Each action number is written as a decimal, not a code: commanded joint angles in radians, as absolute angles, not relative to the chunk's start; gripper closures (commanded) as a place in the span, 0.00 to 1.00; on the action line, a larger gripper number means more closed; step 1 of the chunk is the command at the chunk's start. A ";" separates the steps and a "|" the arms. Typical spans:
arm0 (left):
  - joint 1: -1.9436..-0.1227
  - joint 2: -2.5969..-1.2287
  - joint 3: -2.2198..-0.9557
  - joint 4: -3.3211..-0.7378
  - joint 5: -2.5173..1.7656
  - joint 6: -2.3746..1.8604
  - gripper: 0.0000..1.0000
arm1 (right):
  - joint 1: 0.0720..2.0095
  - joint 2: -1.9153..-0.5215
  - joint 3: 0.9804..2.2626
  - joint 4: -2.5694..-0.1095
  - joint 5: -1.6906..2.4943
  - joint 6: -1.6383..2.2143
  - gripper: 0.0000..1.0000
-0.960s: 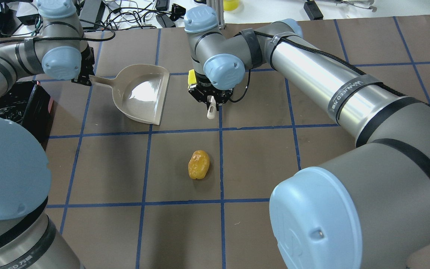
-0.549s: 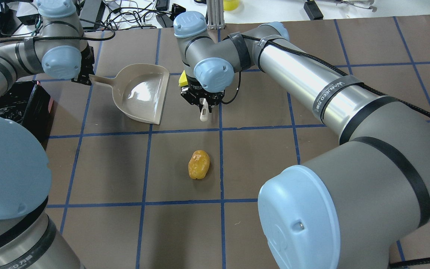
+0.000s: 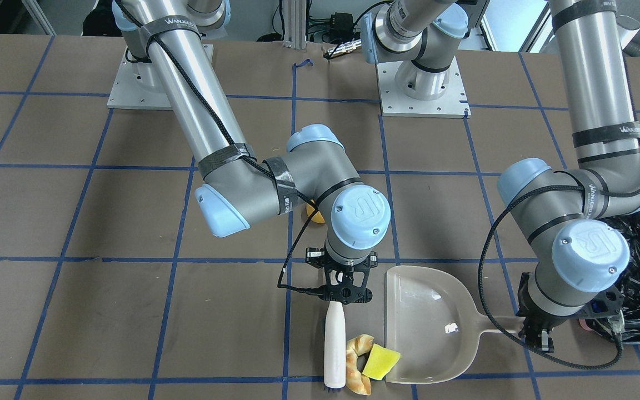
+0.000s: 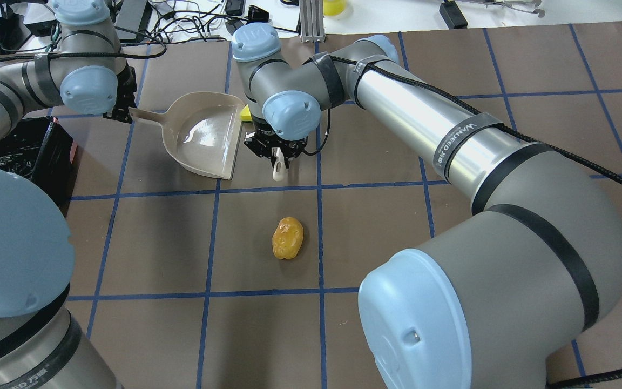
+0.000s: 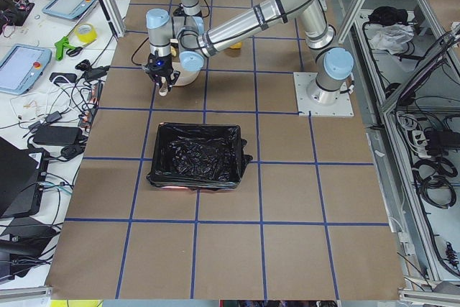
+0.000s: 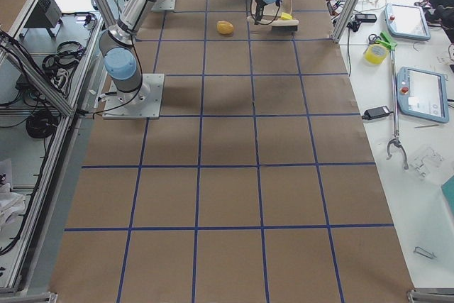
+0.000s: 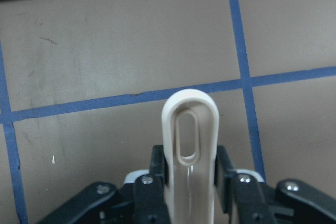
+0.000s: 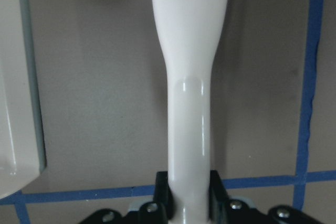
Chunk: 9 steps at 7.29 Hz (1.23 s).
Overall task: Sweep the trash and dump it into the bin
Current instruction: 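Sweep the yellow sponge and fruit piece into the dustpan with the right gripper's brush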
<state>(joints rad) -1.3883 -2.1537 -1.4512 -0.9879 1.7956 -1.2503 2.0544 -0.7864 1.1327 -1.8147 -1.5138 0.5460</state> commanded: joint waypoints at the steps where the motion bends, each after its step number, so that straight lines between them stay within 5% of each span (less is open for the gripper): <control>1: -1.388 -2.154 -1.451 -0.988 1.796 -1.240 1.00 | 2.089 -0.773 1.105 -1.816 -1.494 0.569 1.00; 9: -1.388 -2.154 -1.451 -0.988 1.796 -1.230 1.00 | 2.189 -0.715 1.016 -1.821 -1.444 0.710 1.00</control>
<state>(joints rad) -1.3882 -2.1537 -1.4511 -0.9879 1.7963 -1.2309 2.1763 -0.7274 1.0370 -1.8208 -1.4484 0.6926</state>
